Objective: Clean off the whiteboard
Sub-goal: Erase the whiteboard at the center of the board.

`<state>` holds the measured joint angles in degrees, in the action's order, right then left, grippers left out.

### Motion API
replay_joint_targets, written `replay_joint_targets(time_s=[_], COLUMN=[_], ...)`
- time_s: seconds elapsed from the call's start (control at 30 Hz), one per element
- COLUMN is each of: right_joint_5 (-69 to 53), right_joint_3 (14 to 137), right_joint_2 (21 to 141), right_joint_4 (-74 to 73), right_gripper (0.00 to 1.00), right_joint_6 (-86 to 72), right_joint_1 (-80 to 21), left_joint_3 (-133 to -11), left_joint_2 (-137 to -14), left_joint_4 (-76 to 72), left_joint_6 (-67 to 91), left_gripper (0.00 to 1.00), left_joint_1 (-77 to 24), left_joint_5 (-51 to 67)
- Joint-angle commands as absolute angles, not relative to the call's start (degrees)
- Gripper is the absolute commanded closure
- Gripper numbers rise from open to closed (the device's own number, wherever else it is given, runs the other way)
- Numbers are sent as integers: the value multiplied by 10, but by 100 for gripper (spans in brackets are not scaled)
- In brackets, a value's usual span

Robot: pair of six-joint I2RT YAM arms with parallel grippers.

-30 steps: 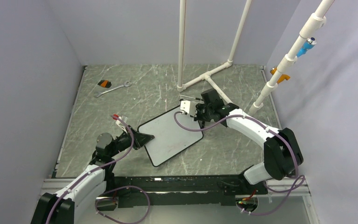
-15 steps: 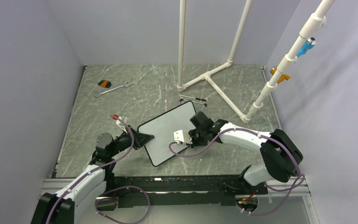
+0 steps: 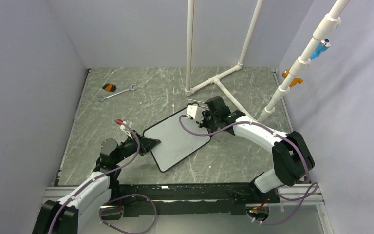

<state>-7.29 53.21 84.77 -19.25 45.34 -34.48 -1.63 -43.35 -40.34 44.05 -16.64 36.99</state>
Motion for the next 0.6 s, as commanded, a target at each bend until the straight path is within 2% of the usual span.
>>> replay_joint_targets(time_s=[0.0,0.17,0.33,0.47,0.57], right_joint_5=[-66,-136,-147,-115,-108], right_joint_3=[552,459,495,541,579], right_joint_2=[869,812,842,861,862], right_joint_4=[-136,-137,-164,-142,-118], right_gripper=[100,100,100,100,100], right_joint_6=[436,494,471,422,385], right_joint_1=[-351,-465,-531,-527,-462], left_joint_3=[-34,-33,-37,-38,-40], left_joint_2=[-434,-420,-423,-425,-423], left_joint_4=[-446,-430,-423,-427,-425], left_joint_6=[449,443,443,448,449], left_gripper=[100,100,100,100,100], left_joint_1=[-177,-177,-176,-177,-177], left_joint_5=[462,449,447,447,449])
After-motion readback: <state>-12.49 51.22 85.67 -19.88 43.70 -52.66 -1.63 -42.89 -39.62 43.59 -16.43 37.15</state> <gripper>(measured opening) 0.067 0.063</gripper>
